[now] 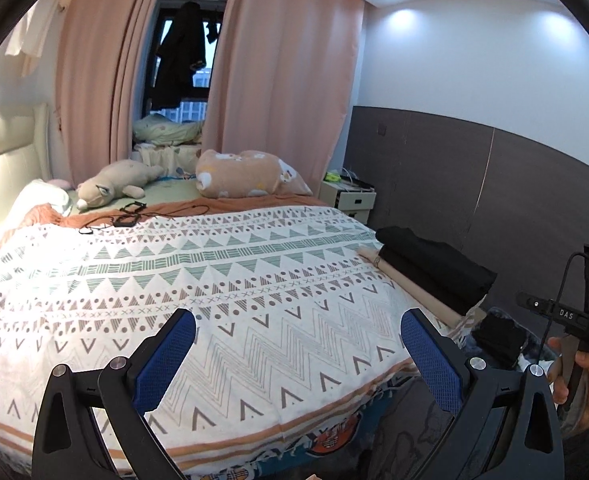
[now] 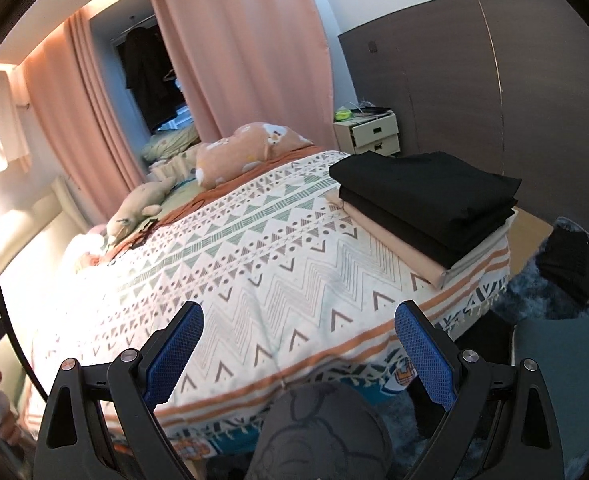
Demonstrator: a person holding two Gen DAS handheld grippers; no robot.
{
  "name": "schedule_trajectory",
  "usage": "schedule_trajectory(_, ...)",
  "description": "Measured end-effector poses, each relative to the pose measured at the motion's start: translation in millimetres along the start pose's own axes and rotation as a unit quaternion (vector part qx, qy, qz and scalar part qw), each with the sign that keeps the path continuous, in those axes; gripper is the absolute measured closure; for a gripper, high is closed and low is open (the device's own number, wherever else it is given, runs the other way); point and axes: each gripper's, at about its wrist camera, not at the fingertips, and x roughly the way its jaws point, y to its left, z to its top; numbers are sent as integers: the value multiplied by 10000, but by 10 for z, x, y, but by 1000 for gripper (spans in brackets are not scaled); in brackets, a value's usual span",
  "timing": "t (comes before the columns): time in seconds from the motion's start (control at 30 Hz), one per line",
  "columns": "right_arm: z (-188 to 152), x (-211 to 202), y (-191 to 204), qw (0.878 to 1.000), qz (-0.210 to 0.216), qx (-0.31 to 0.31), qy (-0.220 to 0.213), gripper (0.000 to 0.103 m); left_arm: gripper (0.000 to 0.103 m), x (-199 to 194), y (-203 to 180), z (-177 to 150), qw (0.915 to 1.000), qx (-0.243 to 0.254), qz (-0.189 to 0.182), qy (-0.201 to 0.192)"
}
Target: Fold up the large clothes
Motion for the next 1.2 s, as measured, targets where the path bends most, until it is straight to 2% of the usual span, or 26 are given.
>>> schedule_trajectory(0.3,-350,-214,1,9998,-10,-125,-124,6,0,-422,-64,-284,9994,-109,231,-226)
schedule_trajectory(0.6,-666,-215,18,9992,141,-359,-65,6,0,-529,-30,-646,9983,-275,454,-239)
schedule_trajectory(0.77,-680,-204,43,9981,299,-531,11,6,0,-519,-10,-765,9978,-398,471,-245)
schedule_trajectory(0.93,-694,-264,55,9981,275,-549,-91,6,0,-539,-93,-745,9977,-193,535,-359)
schedule_trajectory(1.2,-663,-269,84,9981,176,-561,-172,6,0,-603,-48,-794,9969,-255,607,-423)
